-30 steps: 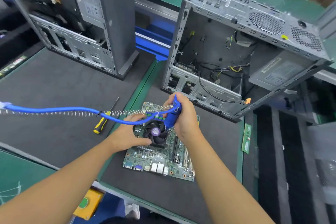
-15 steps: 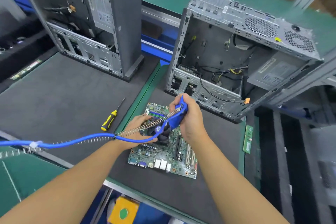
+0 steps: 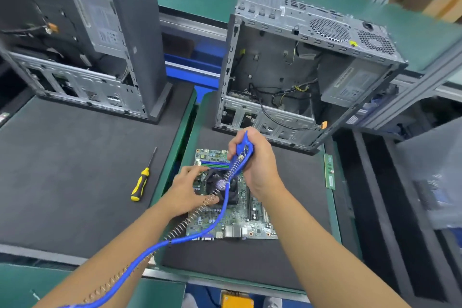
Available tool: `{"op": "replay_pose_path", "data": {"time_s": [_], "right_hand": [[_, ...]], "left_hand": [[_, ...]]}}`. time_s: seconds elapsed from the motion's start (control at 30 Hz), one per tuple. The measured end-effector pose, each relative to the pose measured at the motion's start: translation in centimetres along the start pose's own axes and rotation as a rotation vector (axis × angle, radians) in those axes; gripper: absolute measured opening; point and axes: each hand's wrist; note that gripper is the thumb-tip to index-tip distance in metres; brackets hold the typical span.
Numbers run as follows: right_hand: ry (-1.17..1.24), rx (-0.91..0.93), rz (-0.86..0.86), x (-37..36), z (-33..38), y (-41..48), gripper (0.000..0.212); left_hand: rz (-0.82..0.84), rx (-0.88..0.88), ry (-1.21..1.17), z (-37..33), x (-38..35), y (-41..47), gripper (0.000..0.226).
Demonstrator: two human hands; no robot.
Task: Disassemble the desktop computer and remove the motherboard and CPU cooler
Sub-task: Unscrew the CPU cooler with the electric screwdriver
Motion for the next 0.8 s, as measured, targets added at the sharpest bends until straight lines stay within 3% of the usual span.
{"op": "replay_pose_path", "data": {"time_s": [0.1, 0.47, 0.8], "right_hand": [[-0.010, 0.043, 0.000, 0.7, 0.3, -0.2, 0.030], [-0.048, 0.120, -0.027, 6.3, 1.7, -1.6, 0.031], [-0.062, 0.127, -0.073, 12.5, 1.4, -2.5, 0.028]], "left_hand": [[0.075, -0.050, 0.039, -1.6, -1.8, -0.1, 0.102], [-0.017, -0.207, -0.010, -5.0, -8.8, -0.5, 0.095], [-0.024, -0.233, 0.104, -8.6, -16.4, 0.7, 0.117]]}}
Point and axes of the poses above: each hand's wrist, its own y-axis towards the middle knuckle, its own x-axis out of the back of the hand, z = x × y, and after that the axes turned 15 degrees about x, right-handed
